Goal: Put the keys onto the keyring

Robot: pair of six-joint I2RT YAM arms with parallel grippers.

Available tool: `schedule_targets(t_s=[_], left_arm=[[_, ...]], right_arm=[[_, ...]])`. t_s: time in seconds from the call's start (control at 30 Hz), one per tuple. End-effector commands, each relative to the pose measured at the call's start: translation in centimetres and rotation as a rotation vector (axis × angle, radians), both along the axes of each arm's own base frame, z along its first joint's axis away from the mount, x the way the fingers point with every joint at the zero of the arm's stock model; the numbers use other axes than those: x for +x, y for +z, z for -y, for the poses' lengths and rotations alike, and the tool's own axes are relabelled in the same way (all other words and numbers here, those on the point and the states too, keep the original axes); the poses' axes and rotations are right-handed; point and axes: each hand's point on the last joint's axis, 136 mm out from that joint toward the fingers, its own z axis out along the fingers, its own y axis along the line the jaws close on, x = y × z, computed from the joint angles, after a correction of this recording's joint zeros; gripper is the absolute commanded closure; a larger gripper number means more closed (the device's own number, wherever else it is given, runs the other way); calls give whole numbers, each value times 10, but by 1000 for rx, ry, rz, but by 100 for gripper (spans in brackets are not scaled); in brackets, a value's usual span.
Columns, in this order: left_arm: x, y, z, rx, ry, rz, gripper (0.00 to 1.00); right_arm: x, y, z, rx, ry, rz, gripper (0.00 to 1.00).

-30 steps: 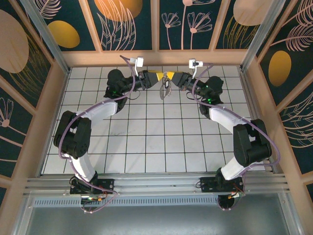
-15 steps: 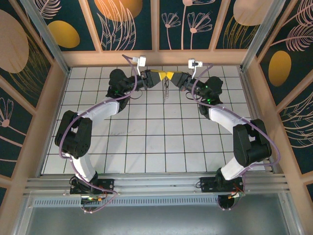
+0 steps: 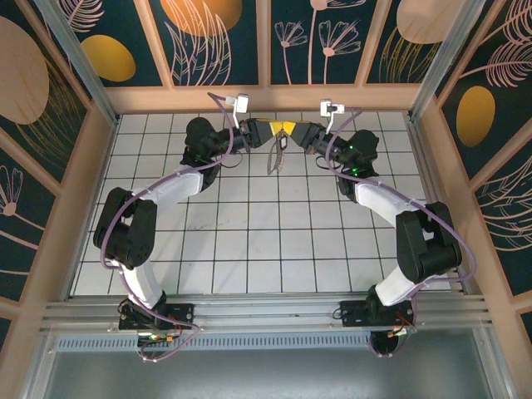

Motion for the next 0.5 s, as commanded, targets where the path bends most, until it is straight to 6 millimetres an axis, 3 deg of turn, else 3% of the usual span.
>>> schedule_targets(t_s=[0.0,0.07,0.1,0.13,0.2,0.33,0.47], left_arm=[[-7,10,4,-12,-28,52,100],[-7,9,4,-10,-29,52,100],[-7,9,5,-8,-32,54,100],[-7,9,5,-2,-35,57,100],[-7,8,6,22,-34,71,100],[-5,8,8,81,-27,109,100],[-4,6,11,143,-35,142,100]], right_arm=[[-7,9,-3,27,15,42,100],[-6,11,-3,26,16,43,100],[-5,11,-1,26,7,41,94],[-3,12,4,26,-7,36,79],[-2,15,17,32,-51,40,62],[-4,12,41,9,-117,45,57],[-9,-1,50,-52,-163,48,54]])
